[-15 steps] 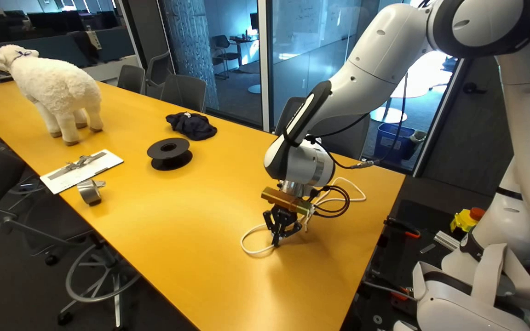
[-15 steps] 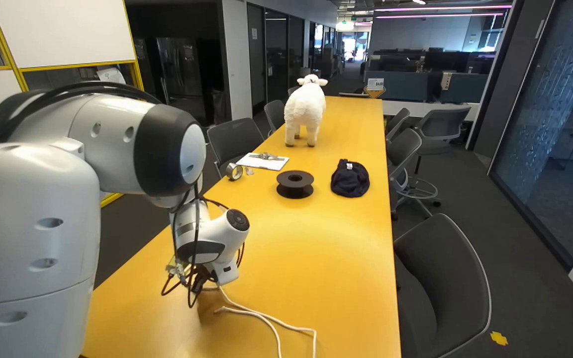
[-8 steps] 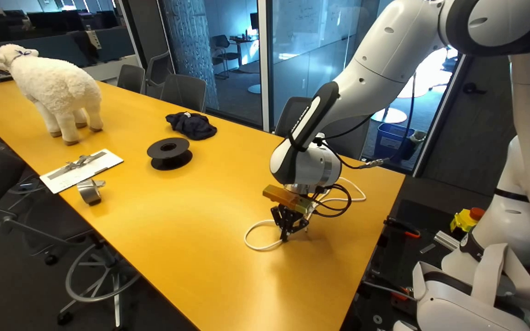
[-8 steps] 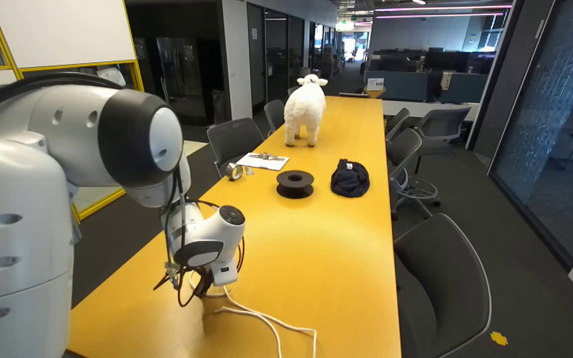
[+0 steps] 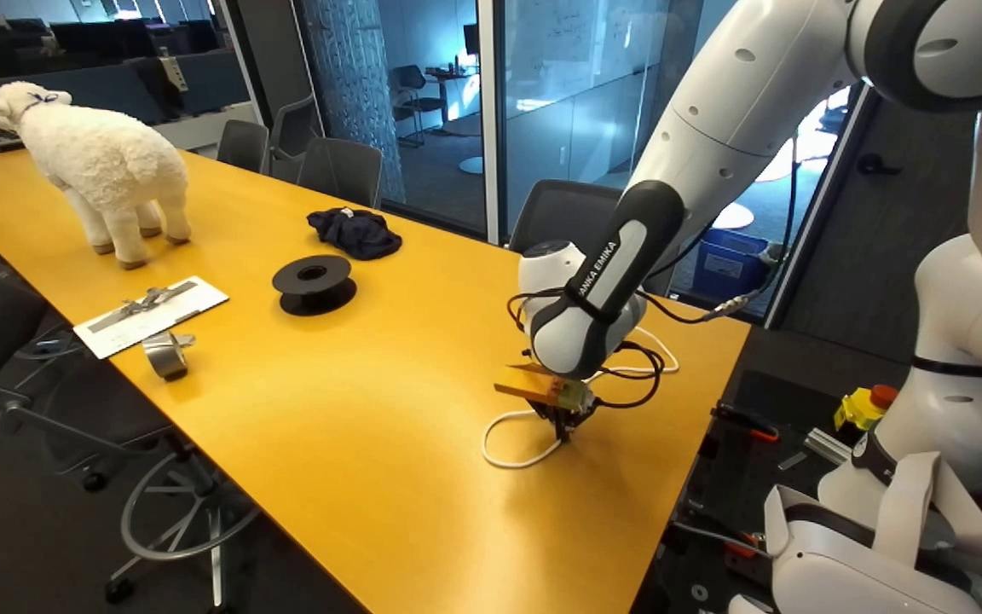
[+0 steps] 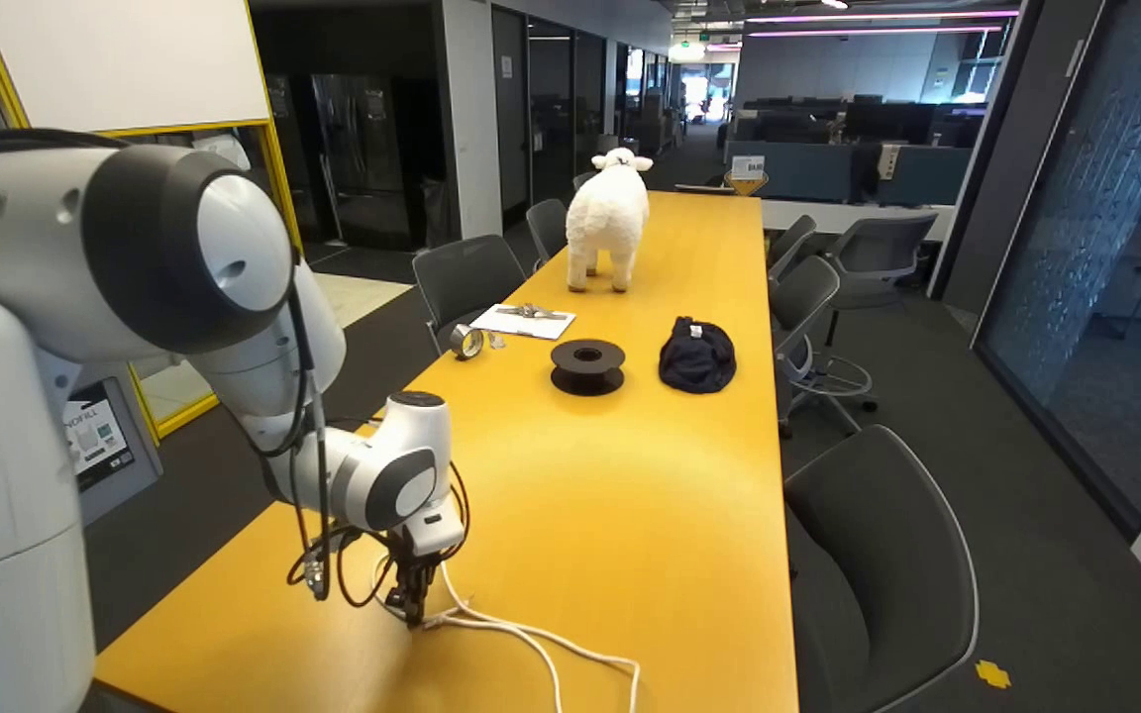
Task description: Unfold the rope on the table
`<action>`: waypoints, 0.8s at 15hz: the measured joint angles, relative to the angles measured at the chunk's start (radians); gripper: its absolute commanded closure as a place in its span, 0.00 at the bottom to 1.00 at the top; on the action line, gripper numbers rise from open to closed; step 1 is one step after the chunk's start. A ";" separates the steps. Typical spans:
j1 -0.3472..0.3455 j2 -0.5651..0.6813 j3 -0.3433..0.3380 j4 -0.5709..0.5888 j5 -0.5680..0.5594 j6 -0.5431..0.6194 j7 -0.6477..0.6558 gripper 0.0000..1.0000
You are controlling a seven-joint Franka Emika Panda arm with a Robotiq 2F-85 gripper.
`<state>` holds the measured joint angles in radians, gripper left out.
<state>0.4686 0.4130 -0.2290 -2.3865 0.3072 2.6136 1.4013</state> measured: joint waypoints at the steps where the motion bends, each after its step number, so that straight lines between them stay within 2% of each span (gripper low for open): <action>1: -0.012 -0.002 0.019 0.003 -0.042 -0.013 0.018 0.99; 4: -0.083 -0.020 0.124 0.005 -0.065 -0.018 -0.003 0.99; 7: -0.164 -0.057 0.241 0.006 -0.022 -0.014 -0.077 0.99; 12: -0.235 -0.086 0.331 0.006 0.049 -0.014 -0.167 0.99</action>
<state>0.2336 0.3271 0.1016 -2.3801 0.3560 2.5993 1.2346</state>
